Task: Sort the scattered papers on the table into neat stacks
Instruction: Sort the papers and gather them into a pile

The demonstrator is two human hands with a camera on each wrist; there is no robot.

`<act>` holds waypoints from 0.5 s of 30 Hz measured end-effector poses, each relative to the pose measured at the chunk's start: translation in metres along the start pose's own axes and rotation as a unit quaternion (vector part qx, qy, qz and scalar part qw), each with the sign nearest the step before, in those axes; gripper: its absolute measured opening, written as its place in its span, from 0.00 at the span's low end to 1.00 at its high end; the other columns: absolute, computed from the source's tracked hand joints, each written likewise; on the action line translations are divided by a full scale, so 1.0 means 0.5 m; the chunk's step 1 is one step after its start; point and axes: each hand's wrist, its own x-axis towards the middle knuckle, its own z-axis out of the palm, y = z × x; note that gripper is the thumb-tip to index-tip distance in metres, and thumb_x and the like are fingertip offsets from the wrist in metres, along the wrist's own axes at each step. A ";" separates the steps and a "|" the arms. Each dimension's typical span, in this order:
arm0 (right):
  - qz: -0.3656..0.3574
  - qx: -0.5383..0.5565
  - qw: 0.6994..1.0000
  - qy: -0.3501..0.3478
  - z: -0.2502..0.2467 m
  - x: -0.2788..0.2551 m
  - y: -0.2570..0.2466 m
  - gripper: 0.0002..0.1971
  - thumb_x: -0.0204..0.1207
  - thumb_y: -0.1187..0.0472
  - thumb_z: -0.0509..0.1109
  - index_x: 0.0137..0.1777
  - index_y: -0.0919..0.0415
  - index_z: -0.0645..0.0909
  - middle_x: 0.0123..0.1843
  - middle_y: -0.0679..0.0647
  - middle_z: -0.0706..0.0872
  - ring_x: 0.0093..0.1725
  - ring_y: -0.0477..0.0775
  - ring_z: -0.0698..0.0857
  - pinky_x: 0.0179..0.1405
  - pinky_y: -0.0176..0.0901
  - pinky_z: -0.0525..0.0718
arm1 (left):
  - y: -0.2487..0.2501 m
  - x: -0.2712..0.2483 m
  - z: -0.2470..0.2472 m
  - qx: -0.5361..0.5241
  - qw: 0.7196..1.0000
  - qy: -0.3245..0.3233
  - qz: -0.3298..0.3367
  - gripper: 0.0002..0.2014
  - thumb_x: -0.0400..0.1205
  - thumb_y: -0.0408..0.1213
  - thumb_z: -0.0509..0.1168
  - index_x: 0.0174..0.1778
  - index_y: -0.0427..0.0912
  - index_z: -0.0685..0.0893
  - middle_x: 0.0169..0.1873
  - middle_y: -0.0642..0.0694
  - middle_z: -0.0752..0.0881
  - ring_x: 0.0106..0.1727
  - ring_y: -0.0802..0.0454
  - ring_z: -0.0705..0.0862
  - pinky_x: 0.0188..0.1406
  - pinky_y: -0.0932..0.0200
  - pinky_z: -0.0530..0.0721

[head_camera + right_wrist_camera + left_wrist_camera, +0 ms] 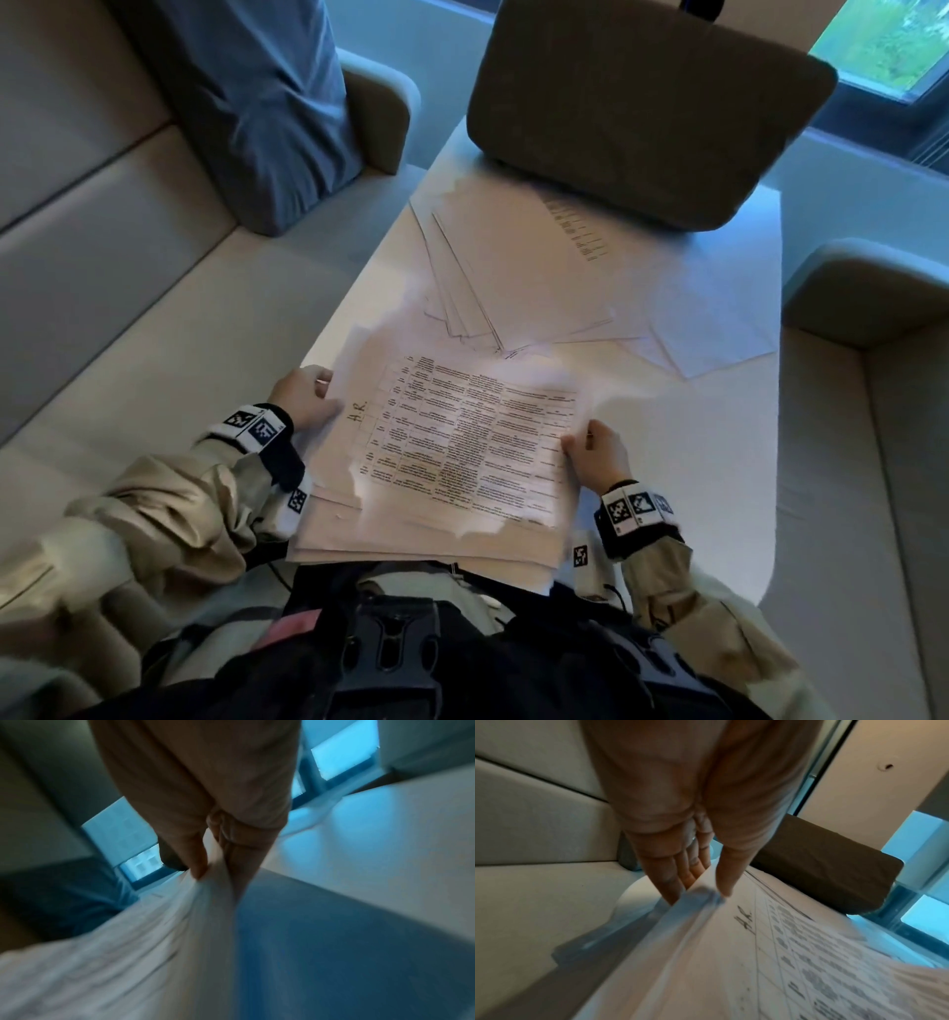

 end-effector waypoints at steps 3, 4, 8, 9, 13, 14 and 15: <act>0.000 -0.100 0.995 -0.024 -0.005 0.007 -0.004 0.09 0.77 0.55 0.66 0.49 0.61 0.77 0.53 0.61 0.83 0.51 0.62 0.83 0.53 0.50 0.82 | 0.004 -0.008 0.001 0.048 0.998 0.015 0.023 0.25 0.70 0.31 0.75 0.63 0.38 0.79 0.55 0.42 0.87 0.51 0.46 0.85 0.57 0.59 0.79; -0.007 -0.108 0.994 -0.003 -0.010 0.011 -0.008 0.13 0.78 0.55 0.67 0.57 0.63 0.77 0.57 0.61 0.82 0.55 0.61 0.82 0.56 0.50 0.81 | 0.005 -0.009 0.000 0.054 0.998 0.026 0.031 0.29 0.68 0.31 0.76 0.67 0.38 0.77 0.57 0.42 0.85 0.53 0.46 0.85 0.59 0.57 0.79; -0.076 -0.067 0.993 0.062 -0.032 0.051 -0.052 0.19 0.78 0.61 0.68 0.68 0.64 0.74 0.63 0.61 0.79 0.58 0.57 0.82 0.62 0.47 0.79 | 0.012 -0.017 0.010 0.089 0.992 0.047 0.077 0.36 0.65 0.33 0.79 0.70 0.41 0.77 0.65 0.40 0.78 0.63 0.45 0.79 0.68 0.53 0.75; -0.096 -0.078 0.990 0.061 -0.033 0.071 -0.067 0.18 0.78 0.61 0.68 0.66 0.65 0.76 0.62 0.61 0.80 0.56 0.57 0.82 0.59 0.45 0.79 | 0.012 -0.019 0.017 0.092 0.991 0.041 0.082 0.36 0.65 0.35 0.79 0.70 0.41 0.77 0.66 0.41 0.77 0.65 0.45 0.78 0.70 0.53 0.74; -0.149 -0.165 0.975 0.030 -0.011 0.163 -0.136 0.17 0.77 0.59 0.69 0.65 0.63 0.78 0.64 0.62 0.79 0.60 0.61 0.81 0.61 0.50 0.80 | 0.010 -0.012 0.031 0.106 0.991 0.038 0.067 0.39 0.61 0.40 0.82 0.69 0.44 0.77 0.66 0.42 0.77 0.66 0.46 0.77 0.71 0.53 0.73; -0.160 -0.185 0.969 0.019 -0.001 0.183 -0.154 0.18 0.77 0.58 0.69 0.66 0.63 0.78 0.65 0.62 0.78 0.62 0.62 0.80 0.63 0.52 0.79 | 0.011 -0.008 0.030 0.106 0.992 0.036 0.061 0.39 0.60 0.41 0.83 0.68 0.45 0.77 0.66 0.43 0.77 0.65 0.46 0.77 0.70 0.52 0.74; -0.173 -0.203 0.964 0.010 0.009 0.202 -0.170 0.20 0.77 0.56 0.69 0.67 0.63 0.77 0.67 0.62 0.77 0.64 0.63 0.79 0.64 0.54 0.79 | 0.010 -0.004 0.028 0.106 0.992 0.033 0.056 0.39 0.59 0.42 0.83 0.67 0.46 0.77 0.65 0.43 0.78 0.64 0.46 0.78 0.69 0.52 0.75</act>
